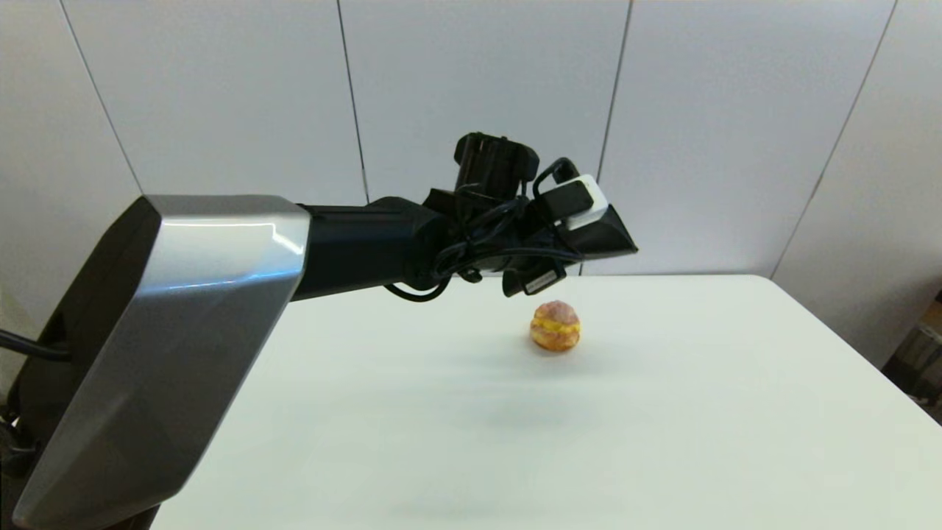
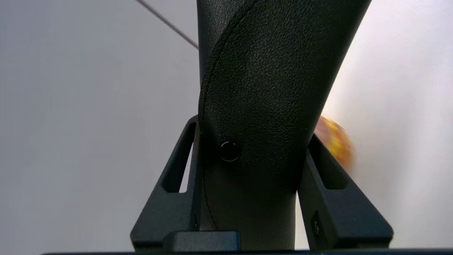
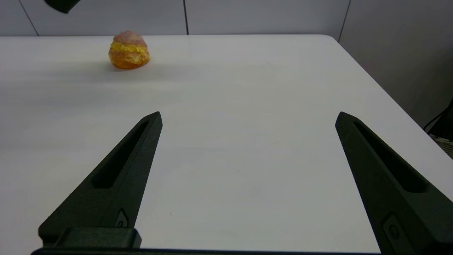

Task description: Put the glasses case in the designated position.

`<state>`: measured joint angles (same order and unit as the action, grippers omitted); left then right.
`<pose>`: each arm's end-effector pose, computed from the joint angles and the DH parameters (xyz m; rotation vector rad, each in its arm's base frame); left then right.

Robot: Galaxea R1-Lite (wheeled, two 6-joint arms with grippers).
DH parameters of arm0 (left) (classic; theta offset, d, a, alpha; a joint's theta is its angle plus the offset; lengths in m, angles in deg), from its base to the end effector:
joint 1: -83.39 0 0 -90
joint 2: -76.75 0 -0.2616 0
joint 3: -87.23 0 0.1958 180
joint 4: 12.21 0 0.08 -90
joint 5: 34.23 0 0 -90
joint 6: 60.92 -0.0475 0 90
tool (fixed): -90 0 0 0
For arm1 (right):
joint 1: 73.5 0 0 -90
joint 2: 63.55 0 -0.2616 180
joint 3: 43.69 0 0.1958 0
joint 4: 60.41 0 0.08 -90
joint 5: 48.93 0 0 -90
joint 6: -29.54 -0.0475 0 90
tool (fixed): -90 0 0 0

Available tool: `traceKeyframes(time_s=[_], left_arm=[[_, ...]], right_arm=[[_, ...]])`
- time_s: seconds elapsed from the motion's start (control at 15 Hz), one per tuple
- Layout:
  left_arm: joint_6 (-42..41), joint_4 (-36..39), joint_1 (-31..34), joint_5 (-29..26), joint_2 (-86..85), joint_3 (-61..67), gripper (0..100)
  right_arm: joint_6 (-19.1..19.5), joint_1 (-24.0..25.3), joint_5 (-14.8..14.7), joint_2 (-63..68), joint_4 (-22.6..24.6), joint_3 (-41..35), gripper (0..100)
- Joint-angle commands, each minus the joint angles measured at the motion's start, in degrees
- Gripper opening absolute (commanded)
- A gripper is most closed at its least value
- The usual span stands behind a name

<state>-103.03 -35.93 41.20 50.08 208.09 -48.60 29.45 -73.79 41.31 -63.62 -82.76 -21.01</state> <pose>0.3585 -0.3313 0.1698 0.7927 0.0092 -0.9157 0.0465 0.0000 0.0763 0.0015 -0.0070 -0.0009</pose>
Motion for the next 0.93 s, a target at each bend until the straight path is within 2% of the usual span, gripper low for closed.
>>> traceKeyframes(time_s=[0.07,0.47,0.93], left_arm=[[-0.68,6.66,1.41,-0.11,3.66,0.04,0],[-1.04,14.66,1.41,-0.37,9.55,0.04,0],[-1.56,14.75,2.03,-0.64,11.39,0.04,0]], right_arm=[[0.01,-0.06,0.11,0.07,0.02,0.00,100],[0.01,-0.06,0.11,0.07,0.02,0.00,100],[0.01,-0.06,0.11,0.07,0.02,0.00,100]])
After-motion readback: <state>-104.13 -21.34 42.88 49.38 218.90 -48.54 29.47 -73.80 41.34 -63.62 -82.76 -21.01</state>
